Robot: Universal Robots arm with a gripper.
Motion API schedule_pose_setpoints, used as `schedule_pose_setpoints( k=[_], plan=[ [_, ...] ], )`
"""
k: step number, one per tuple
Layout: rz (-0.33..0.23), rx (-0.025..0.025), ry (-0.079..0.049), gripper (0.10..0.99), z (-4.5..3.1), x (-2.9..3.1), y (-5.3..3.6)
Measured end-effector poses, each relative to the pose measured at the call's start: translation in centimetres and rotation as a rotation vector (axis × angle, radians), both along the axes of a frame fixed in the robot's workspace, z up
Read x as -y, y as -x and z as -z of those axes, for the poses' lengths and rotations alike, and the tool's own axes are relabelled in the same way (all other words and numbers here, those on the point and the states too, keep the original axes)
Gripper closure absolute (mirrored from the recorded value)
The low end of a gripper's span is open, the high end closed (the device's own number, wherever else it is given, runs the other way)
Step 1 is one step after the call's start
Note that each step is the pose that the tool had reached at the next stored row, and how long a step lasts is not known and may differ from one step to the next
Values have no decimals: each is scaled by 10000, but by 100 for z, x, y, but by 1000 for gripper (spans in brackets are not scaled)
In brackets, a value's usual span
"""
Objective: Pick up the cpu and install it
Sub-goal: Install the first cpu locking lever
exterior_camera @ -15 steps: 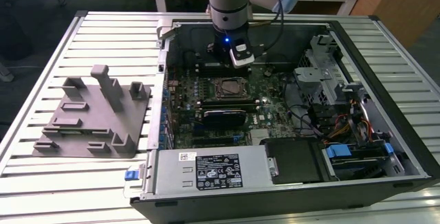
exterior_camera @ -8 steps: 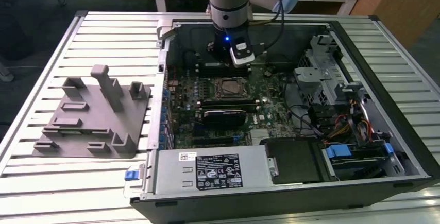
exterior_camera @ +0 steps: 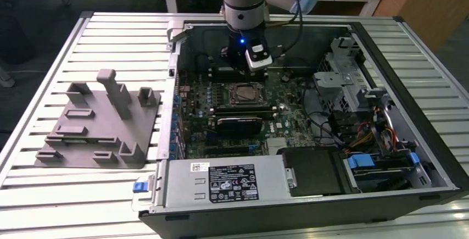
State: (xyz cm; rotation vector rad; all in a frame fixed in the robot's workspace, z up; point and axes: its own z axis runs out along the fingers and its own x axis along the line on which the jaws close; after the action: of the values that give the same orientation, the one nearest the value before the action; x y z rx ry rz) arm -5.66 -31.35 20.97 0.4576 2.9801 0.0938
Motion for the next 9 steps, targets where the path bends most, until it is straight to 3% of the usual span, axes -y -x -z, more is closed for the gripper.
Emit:
schedule_pose_setpoints(
  k=[2, 6, 9],
  plan=[
    [1, -34, 201, 980, 2, 53, 0],
    [1, -63, 361, 980, 7, 154, 0],
    [0, -122, 455, 980, 12, 198, 0]
  ],
)
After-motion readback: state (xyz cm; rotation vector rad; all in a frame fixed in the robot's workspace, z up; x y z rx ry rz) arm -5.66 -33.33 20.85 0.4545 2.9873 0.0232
